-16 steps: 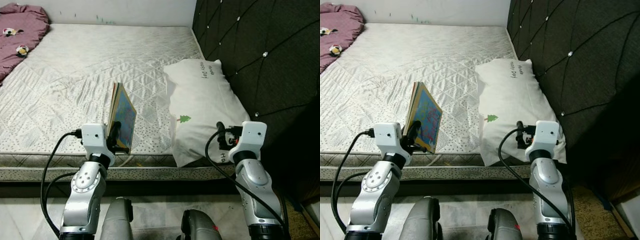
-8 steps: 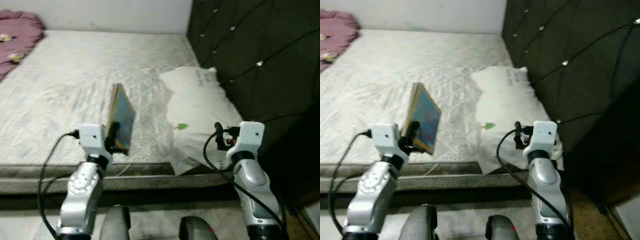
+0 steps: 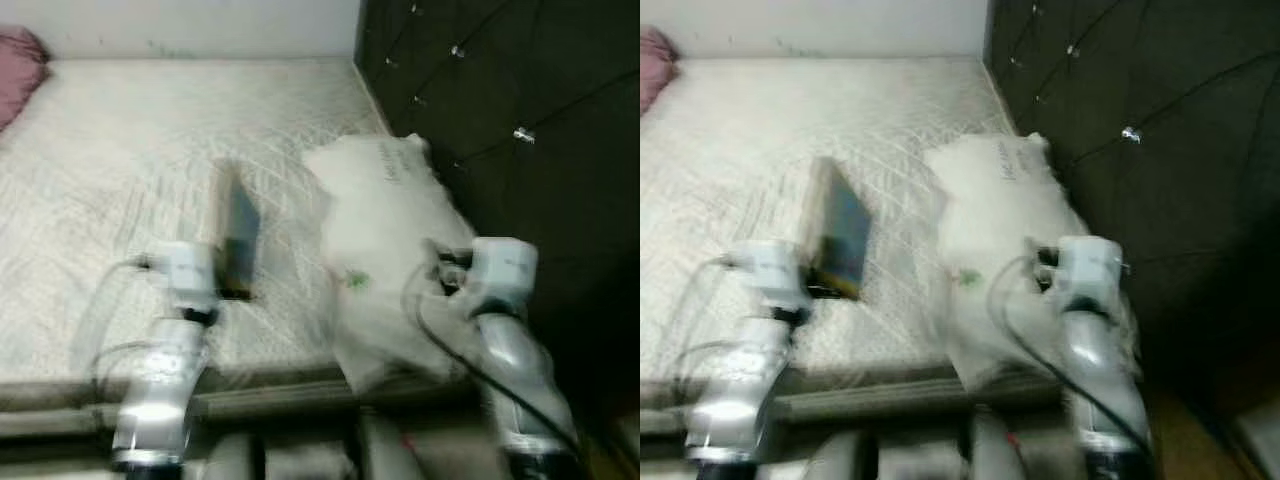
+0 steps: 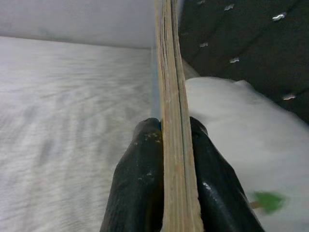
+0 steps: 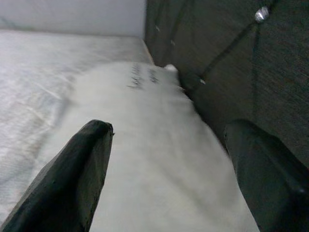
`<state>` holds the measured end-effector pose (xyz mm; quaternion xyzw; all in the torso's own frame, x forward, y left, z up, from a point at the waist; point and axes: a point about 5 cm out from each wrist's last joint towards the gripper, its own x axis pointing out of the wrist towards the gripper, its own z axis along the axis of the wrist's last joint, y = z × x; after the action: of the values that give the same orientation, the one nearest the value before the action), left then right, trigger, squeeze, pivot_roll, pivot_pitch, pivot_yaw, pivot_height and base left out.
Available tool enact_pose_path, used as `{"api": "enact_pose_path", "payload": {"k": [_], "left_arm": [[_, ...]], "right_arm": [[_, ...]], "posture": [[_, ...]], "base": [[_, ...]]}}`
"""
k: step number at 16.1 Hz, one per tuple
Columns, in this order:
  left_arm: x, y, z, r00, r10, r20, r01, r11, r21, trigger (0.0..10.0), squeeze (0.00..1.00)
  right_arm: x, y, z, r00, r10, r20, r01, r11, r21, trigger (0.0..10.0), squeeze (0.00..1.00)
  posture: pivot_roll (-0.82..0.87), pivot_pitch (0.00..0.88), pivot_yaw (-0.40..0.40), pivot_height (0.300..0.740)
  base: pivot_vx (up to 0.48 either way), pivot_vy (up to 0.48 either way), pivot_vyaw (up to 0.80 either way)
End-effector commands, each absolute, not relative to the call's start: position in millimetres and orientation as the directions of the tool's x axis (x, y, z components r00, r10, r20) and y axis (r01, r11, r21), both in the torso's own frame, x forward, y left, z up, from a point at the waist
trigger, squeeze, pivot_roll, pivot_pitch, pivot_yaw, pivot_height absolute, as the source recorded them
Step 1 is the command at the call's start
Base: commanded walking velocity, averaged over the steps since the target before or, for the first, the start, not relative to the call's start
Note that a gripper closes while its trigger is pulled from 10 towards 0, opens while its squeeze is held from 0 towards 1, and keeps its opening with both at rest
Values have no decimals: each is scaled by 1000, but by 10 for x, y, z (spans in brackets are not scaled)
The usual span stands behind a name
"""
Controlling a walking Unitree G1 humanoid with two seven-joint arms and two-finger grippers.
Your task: Clean up the room
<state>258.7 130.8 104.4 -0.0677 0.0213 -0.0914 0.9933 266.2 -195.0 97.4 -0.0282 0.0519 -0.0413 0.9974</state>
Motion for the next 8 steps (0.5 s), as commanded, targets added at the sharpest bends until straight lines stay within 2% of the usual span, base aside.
{"api": "enact_pose_path", "payload": {"k": [1,6,8], "left_arm": [[2598,1437,1126,991,-136,2,135,986,-95,10000,0],[2631,1523,1128,998,-64,-9,63,994,-86,10000,0],[2656,1525,1149,999,-51,-2,50,996,-76,10000,0]], "right_arm": [[2712,-1826,1043,996,-45,-74,43,998,-37,10000,0],[2688,-1822,1021,995,-46,-88,44,999,-20,10000,0],[2694,-1822,1024,995,-45,-90,44,999,-16,10000,0]], "posture": [[-21,0,-33,662],[-13,0,-40,662],[-14,0,-39,637]], "base": [[0,0,0],[0,0,0],[0,0,0]]}}
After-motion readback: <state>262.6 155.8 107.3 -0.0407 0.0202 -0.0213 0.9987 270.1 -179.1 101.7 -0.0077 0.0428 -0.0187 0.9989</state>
